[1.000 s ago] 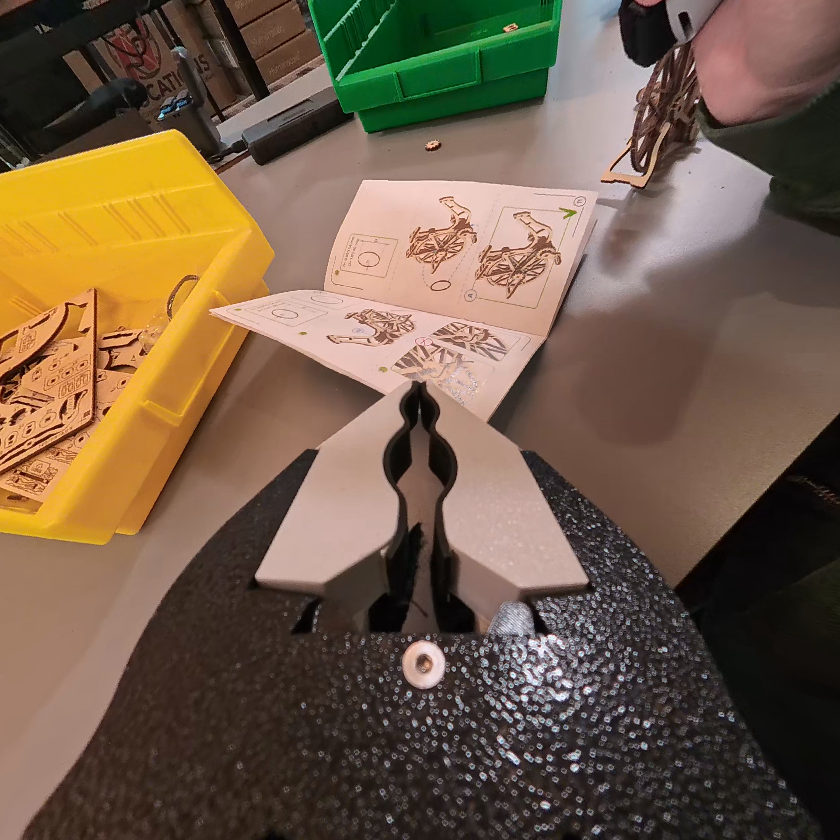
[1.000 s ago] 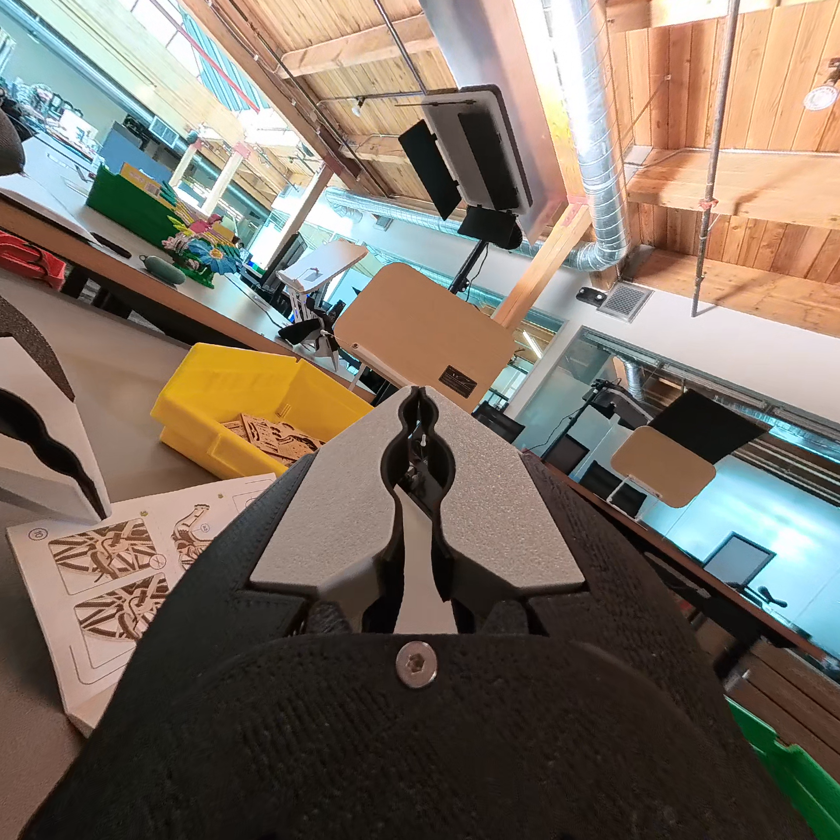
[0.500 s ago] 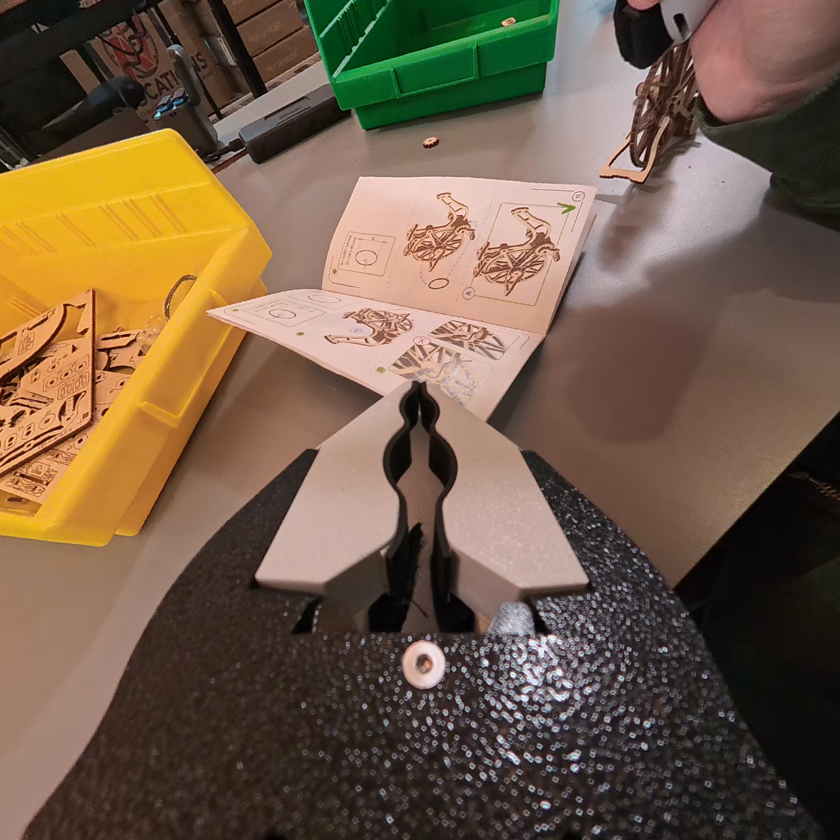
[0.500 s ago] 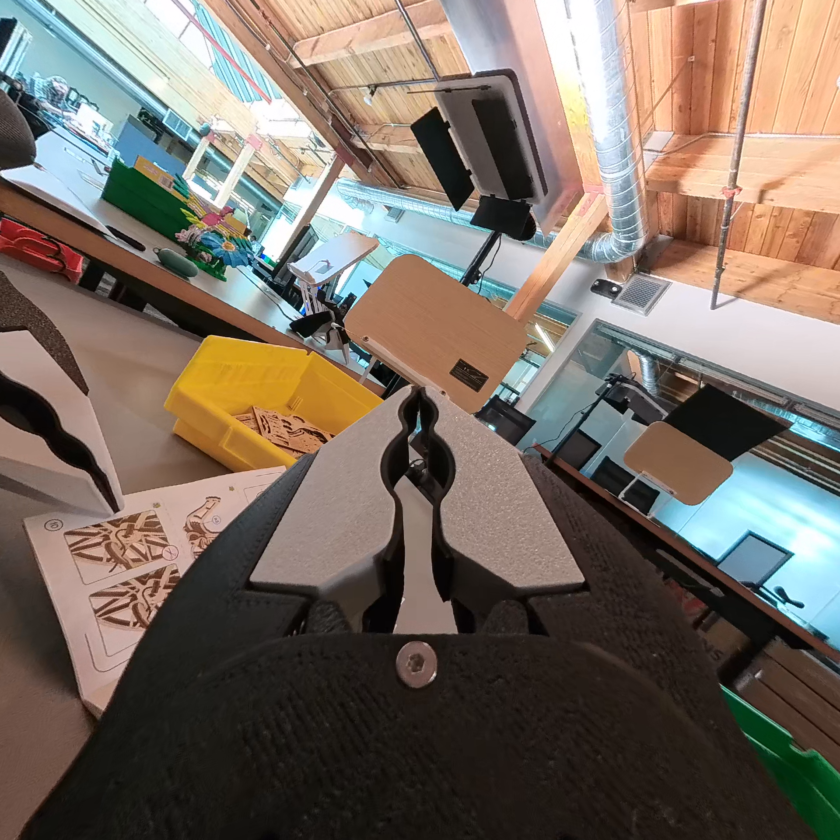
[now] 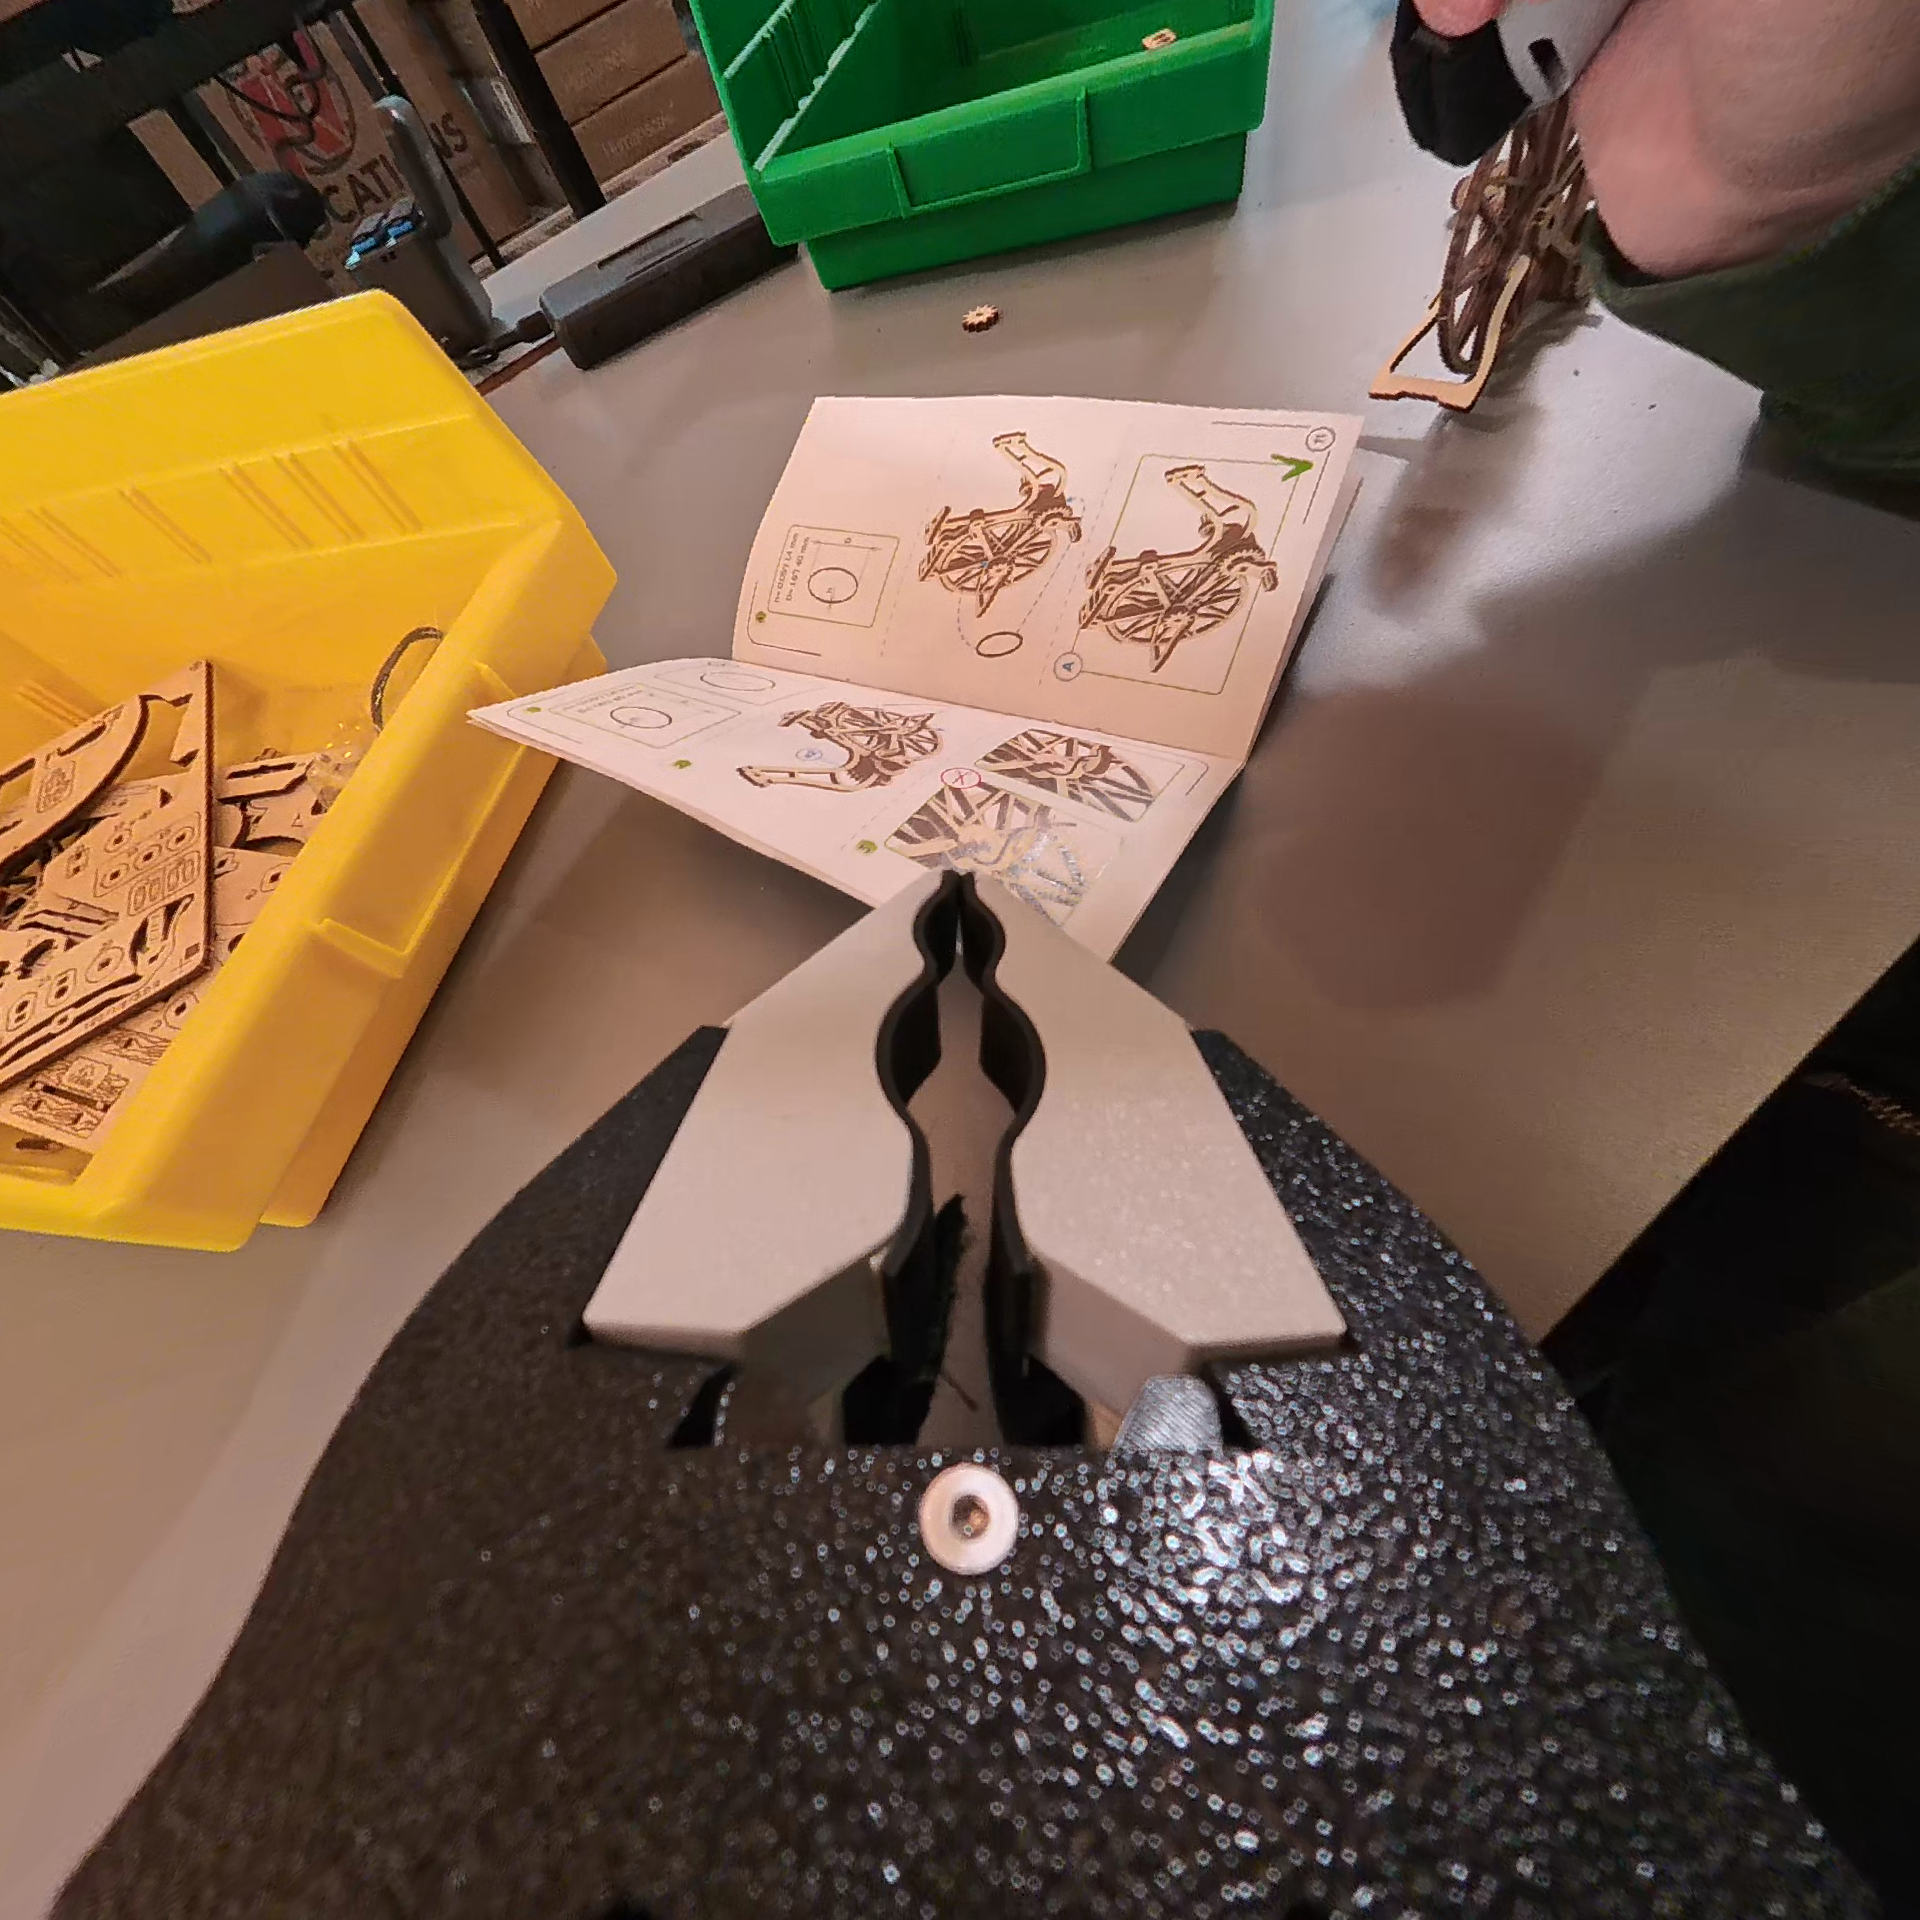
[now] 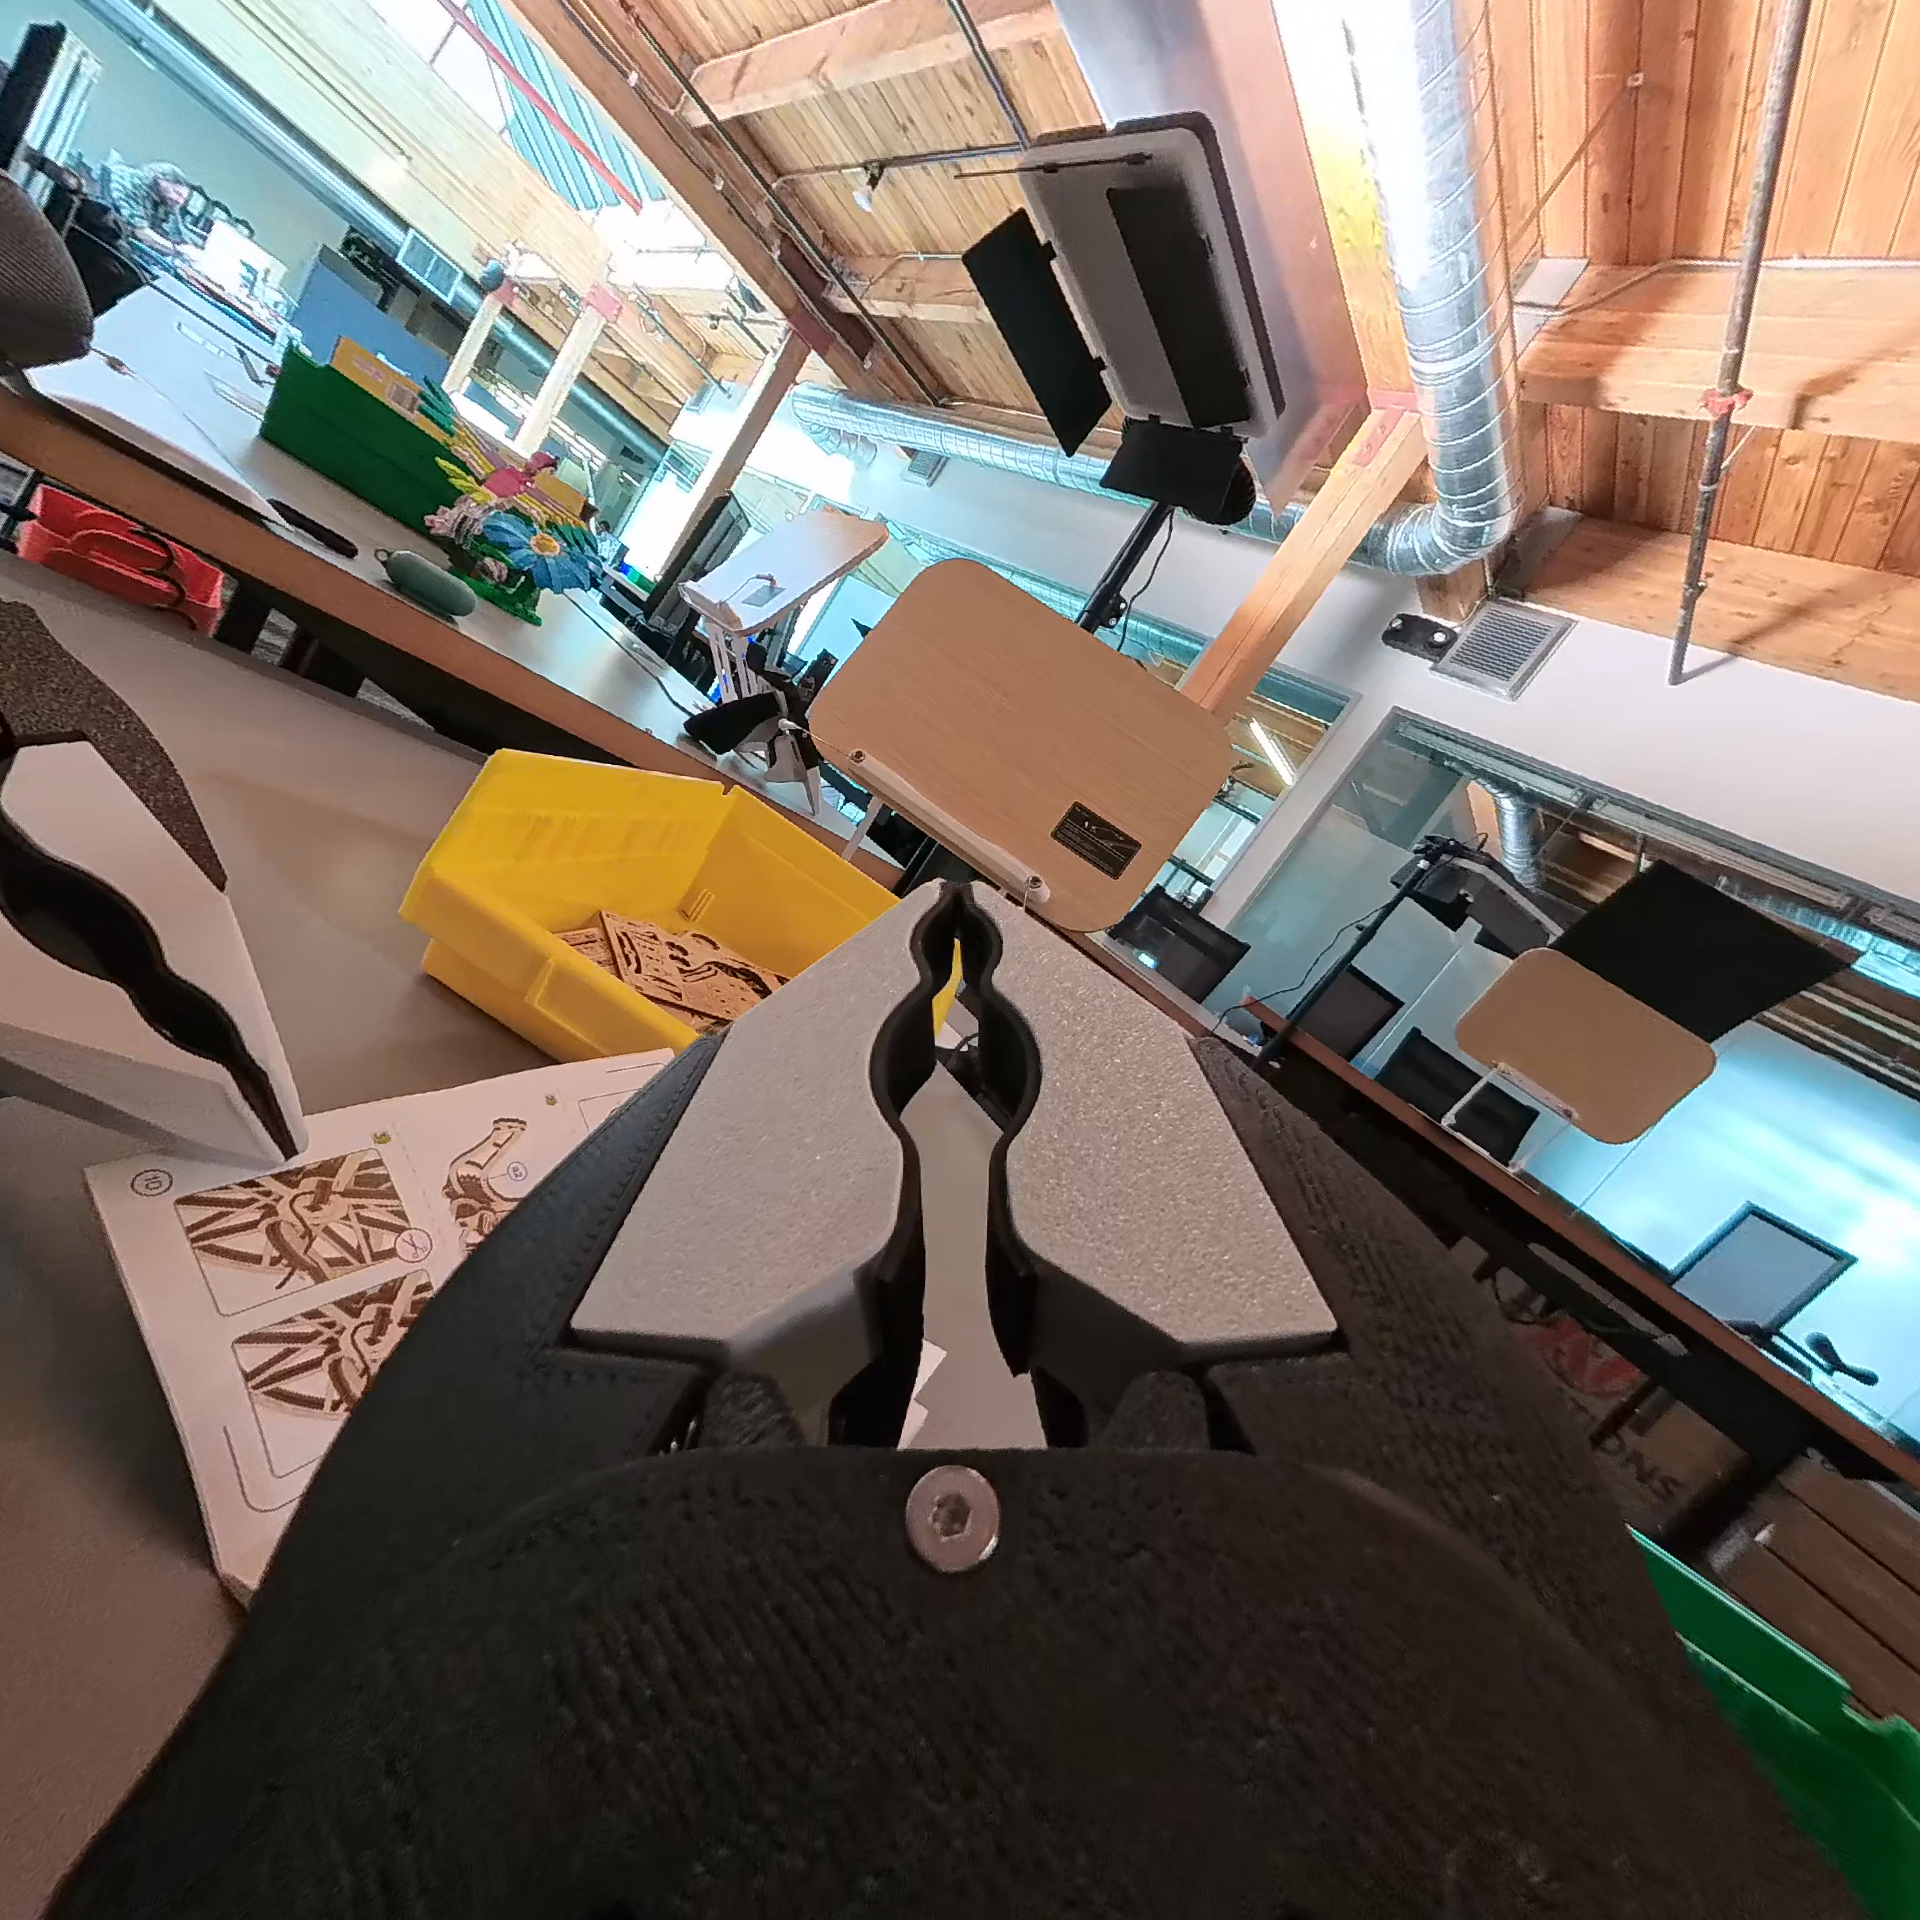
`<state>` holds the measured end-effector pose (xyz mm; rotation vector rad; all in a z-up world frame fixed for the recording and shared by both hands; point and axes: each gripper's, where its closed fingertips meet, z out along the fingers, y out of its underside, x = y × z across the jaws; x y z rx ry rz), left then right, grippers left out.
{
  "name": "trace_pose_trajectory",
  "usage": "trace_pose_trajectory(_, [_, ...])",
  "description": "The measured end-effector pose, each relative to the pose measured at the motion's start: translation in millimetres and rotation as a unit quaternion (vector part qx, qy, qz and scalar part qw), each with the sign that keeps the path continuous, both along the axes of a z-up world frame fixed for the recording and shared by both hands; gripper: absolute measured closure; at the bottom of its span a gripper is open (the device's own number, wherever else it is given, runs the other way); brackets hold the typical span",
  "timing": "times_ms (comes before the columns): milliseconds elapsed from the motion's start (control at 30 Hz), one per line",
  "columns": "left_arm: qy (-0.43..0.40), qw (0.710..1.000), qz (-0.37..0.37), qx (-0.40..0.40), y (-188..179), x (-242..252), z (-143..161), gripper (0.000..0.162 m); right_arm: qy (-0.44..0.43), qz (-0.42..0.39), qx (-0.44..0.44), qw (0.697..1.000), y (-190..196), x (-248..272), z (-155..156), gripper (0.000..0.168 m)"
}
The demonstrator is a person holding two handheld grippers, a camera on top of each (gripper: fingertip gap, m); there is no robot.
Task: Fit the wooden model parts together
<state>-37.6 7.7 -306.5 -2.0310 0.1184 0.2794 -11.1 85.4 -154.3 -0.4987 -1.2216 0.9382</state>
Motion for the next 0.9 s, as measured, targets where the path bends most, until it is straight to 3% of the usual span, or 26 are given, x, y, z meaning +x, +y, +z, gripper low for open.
trace_pose_trajectory(900, [0.002, 1.0, -0.002, -0.003, -0.6, 0.9, -1.2, 0.162, -0.019, 0.006, -0.004, 1.0, -1.0, -4.5, -5.5, 0.168])
